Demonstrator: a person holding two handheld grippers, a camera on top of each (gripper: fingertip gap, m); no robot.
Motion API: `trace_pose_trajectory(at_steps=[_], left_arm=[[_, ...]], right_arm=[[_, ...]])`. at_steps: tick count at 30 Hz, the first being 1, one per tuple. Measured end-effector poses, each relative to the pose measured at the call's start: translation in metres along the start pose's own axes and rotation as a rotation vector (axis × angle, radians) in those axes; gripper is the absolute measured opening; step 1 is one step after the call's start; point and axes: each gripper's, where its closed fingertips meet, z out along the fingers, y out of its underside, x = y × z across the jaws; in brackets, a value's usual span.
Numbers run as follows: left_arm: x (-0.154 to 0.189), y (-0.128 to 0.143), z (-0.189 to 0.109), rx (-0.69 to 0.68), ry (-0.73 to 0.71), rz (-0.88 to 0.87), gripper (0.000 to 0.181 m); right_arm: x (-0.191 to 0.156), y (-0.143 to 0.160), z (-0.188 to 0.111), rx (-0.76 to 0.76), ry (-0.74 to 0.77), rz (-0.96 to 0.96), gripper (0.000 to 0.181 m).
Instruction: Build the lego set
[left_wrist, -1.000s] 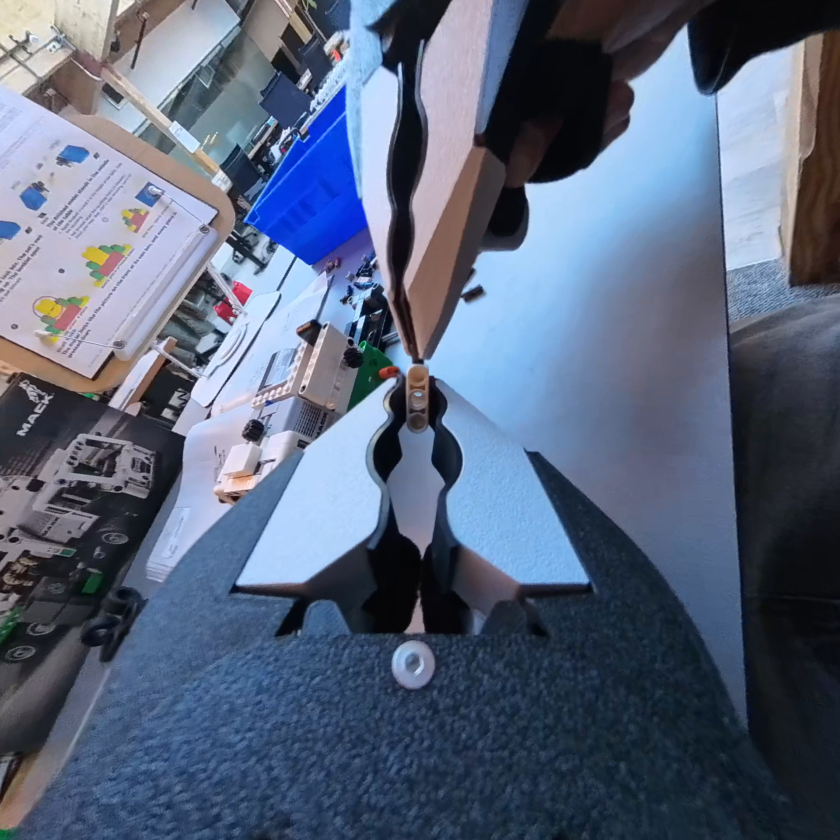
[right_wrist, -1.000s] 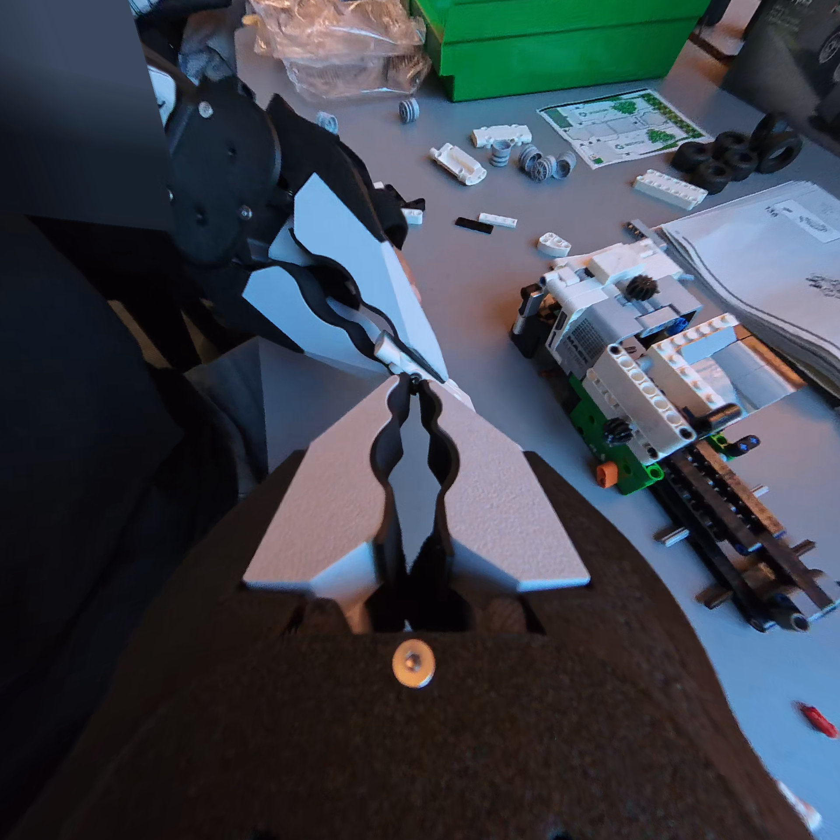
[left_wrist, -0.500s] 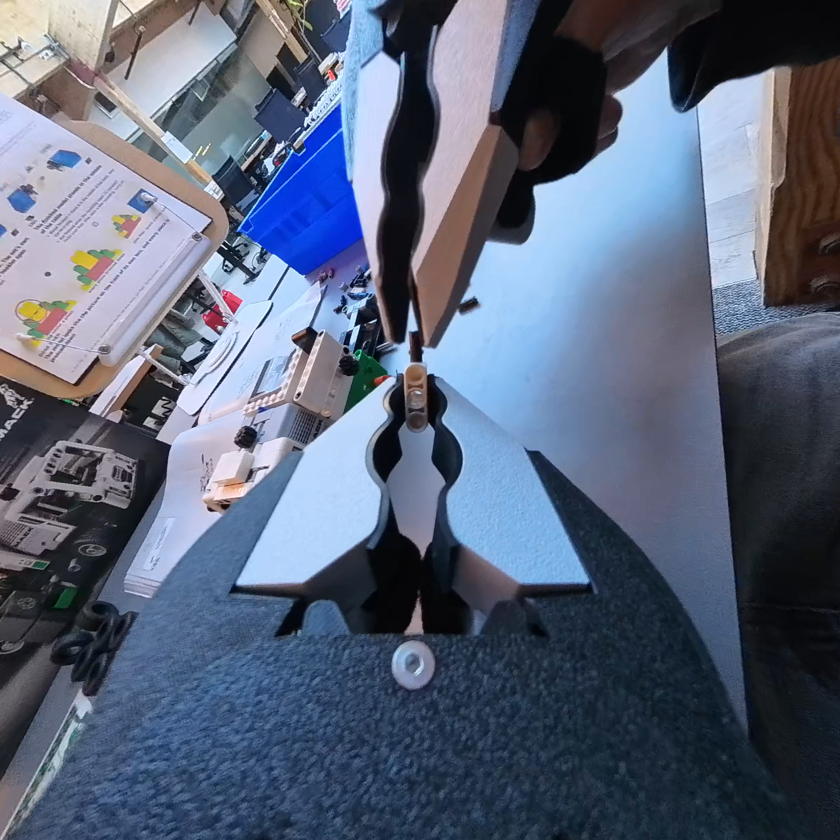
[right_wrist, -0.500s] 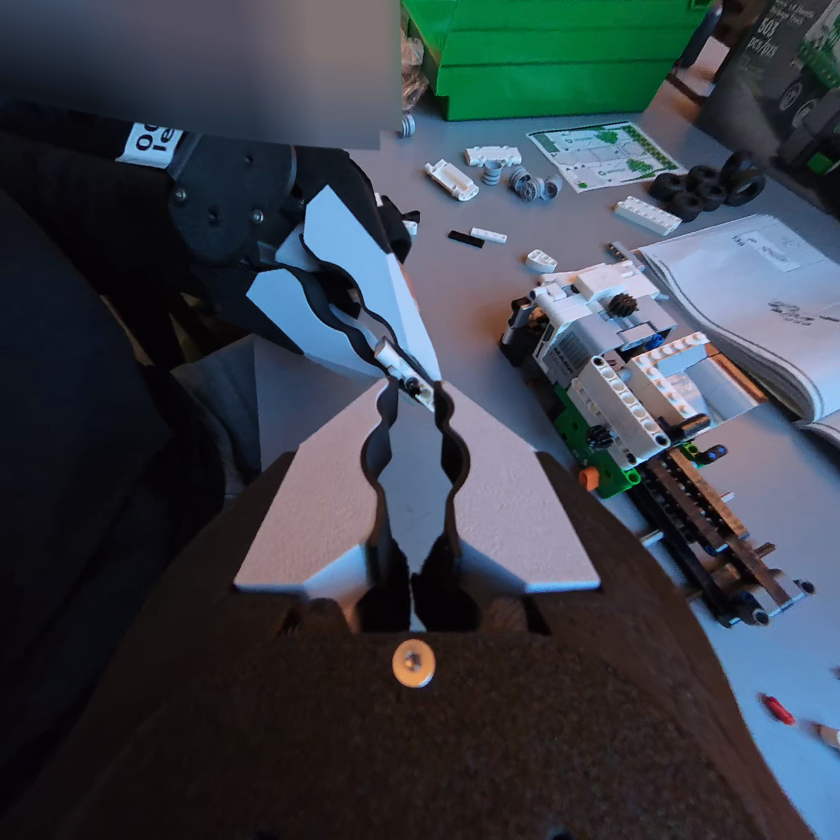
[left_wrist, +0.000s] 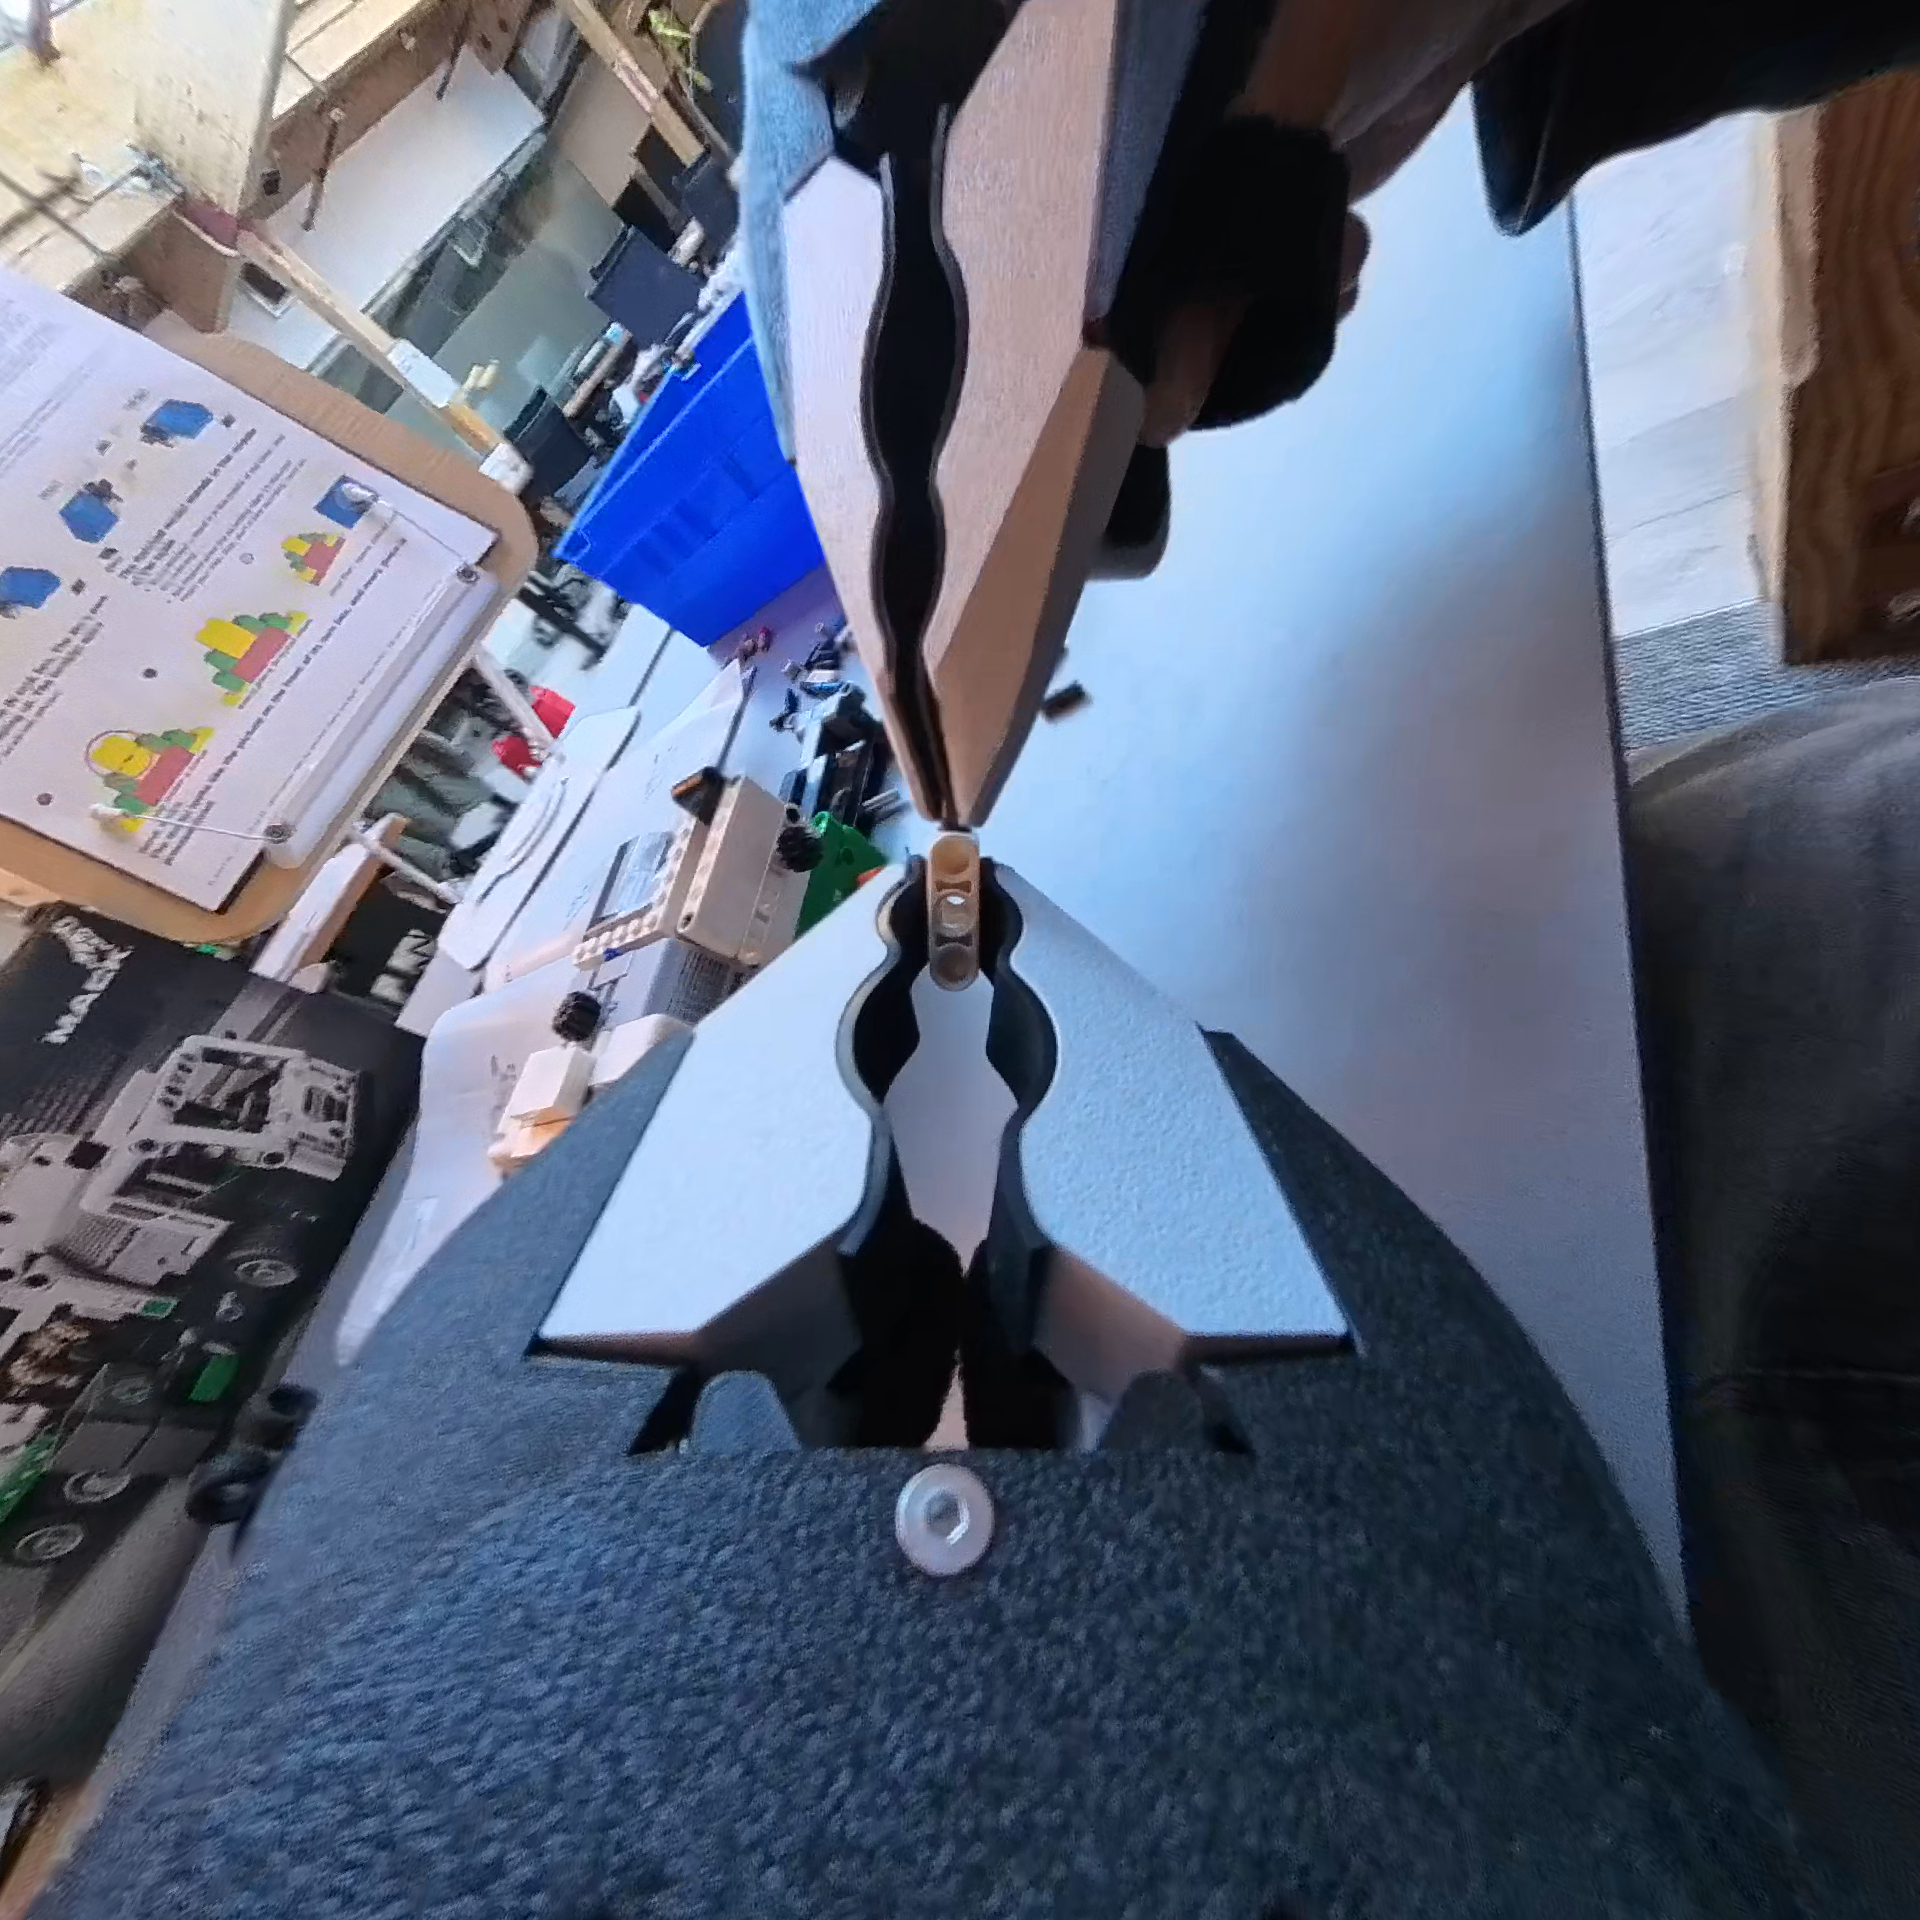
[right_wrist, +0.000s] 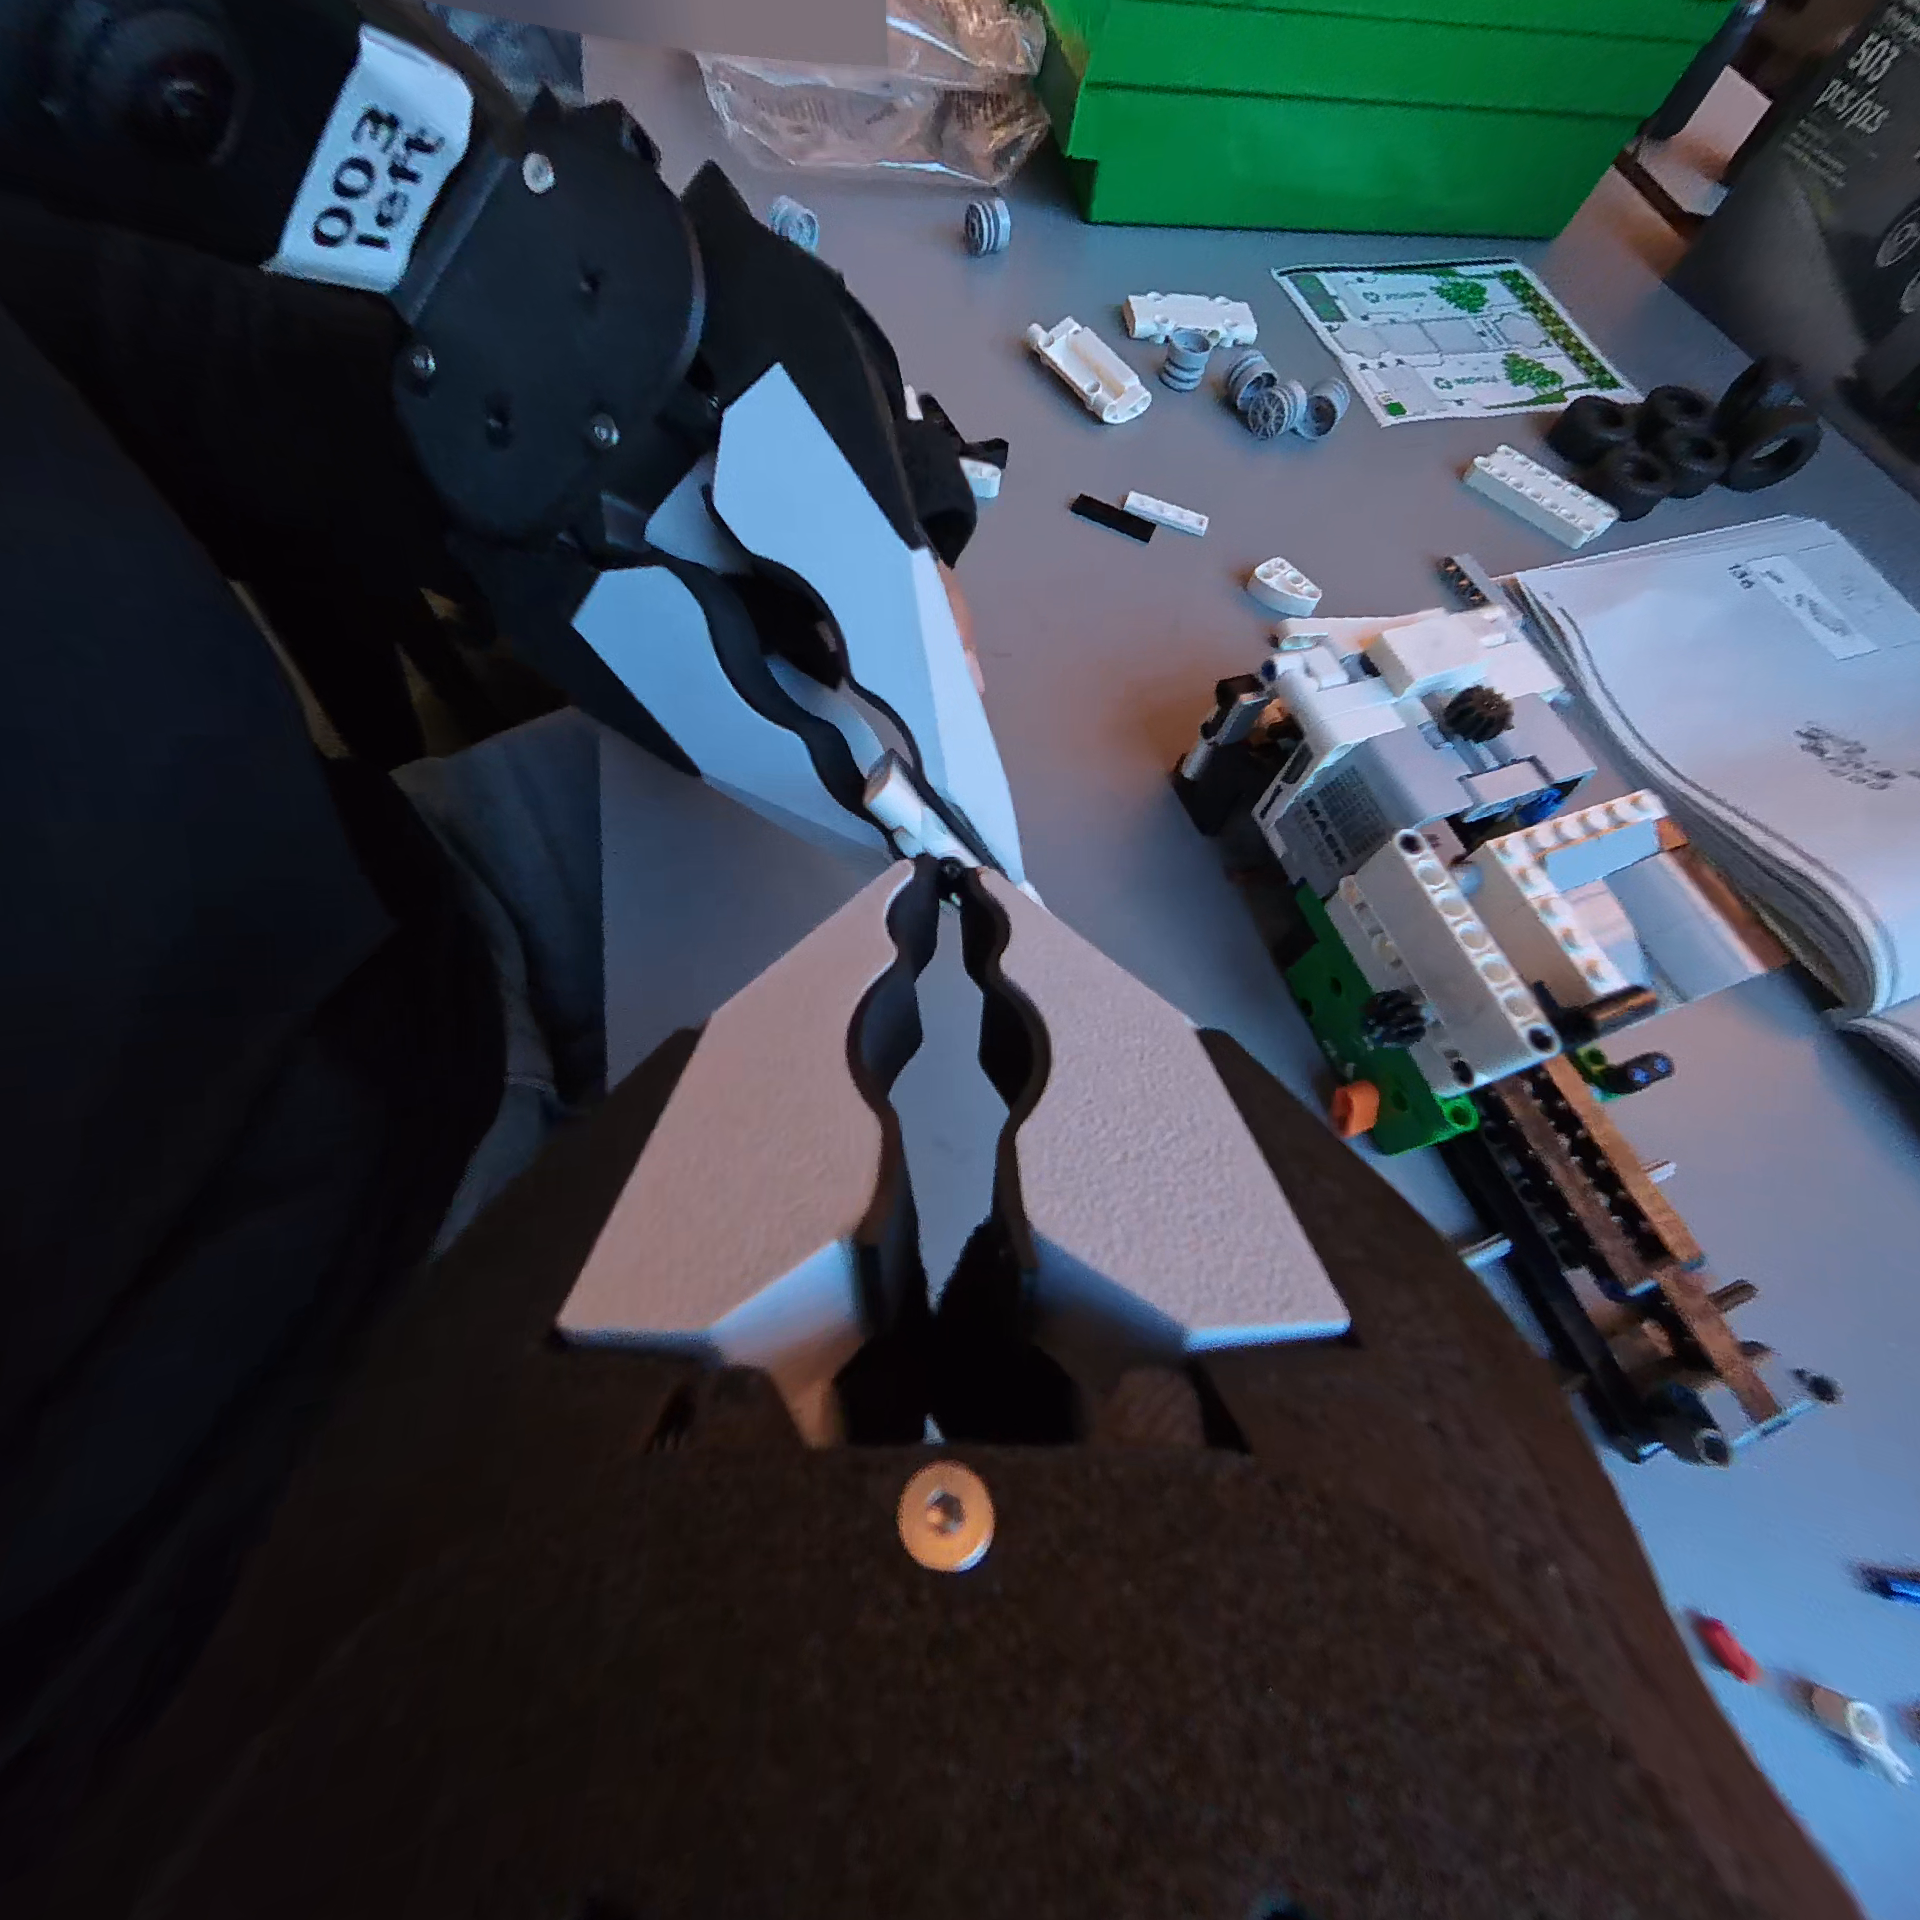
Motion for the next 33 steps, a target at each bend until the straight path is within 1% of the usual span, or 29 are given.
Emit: trace_pose_trajectory(at_steps=[3,5,7,8,9,11,12,13,15,18,24,26,27,28,29,31,33], left_arm=[[-0.002,-0.001,-0.001,0.011,0.000,-0.025,0.005],[-0.003,-0.009,-0.004,0.064,-0.006,-0.026,0.005],[-0.008,-0.005,-0.006,0.052,-0.028,-0.033,0.006],[-0.013,-0.005,-0.008,0.065,-0.042,-0.049,0.006],[-0.017,-0.008,-0.011,0.091,-0.047,-0.088,0.005],[-0.023,-0.012,-0.015,0.135,-0.036,-0.168,0.005],[-0.025,-0.013,-0.016,0.148,-0.031,-0.194,0.005],[-0.026,-0.014,-0.016,0.160,-0.024,-0.216,0.005],[-0.026,-0.016,-0.017,0.175,-0.008,-0.250,0.005],[-0.025,-0.014,-0.015,0.165,0.008,-0.271,0.005],[-0.026,-0.010,-0.014,0.153,0.008,-0.281,0.005],[-0.026,-0.009,-0.013,0.148,0.017,-0.287,0.005],[-0.026,-0.009,-0.012,0.147,0.018,-0.285,0.005],[-0.025,-0.009,-0.012,0.145,0.020,-0.281,0.005],[-0.024,-0.009,-0.011,0.143,0.023,-0.278,0.005],[-0.023,-0.009,-0.010,0.138,0.025,-0.265,0.005],[-0.021,-0.008,-0.010,0.133,0.026,-0.248,0.005]], right_arm=[[0.002,-0.003,0.000,0.008,0.016,0.012,0.004],[-0.002,-0.010,-0.006,0.029,-0.009,0.043,0.004],[-0.001,-0.016,-0.023,0.069,-0.001,0.065,0.011],[0.008,-0.015,-0.040,0.085,0.041,0.083,0.007],[0.021,-0.003,-0.055,0.052,0.103,0.109,0.003],[0.050,0.045,-0.078,-0.114,0.255,0.176,0.011],[0.058,0.069,-0.085,-0.192,0.303,0.211,0.013],[0.061,0.088,-0.086,-0.244,0.318,0.247,0.015],[0.064,0.107,-0.083,-0.263,0.349,0.303,0.014],[0.074,0.117,-0.077,-0.236,0.400,0.299,0.013],[0.078,0.132,-0.061,-0.258,0.306,0.303,0.013],[0.078,0.131,-0.059,-0.239,0.271,0.299,0.012],[0.079,0.131,-0.058,-0.233,0.259,0.291,0.011],[0.080,0.130,-0.056,-0.229,0.249,0.277,0.004],[0.079,0.130,-0.056,-0.235,0.227,0.263,0.003],[0.079,0.131,-0.061,-0.335,0.166,0.228,0.003],[0.087,0.125,-0.080,-0.484,0.125,0.157,0.003]])
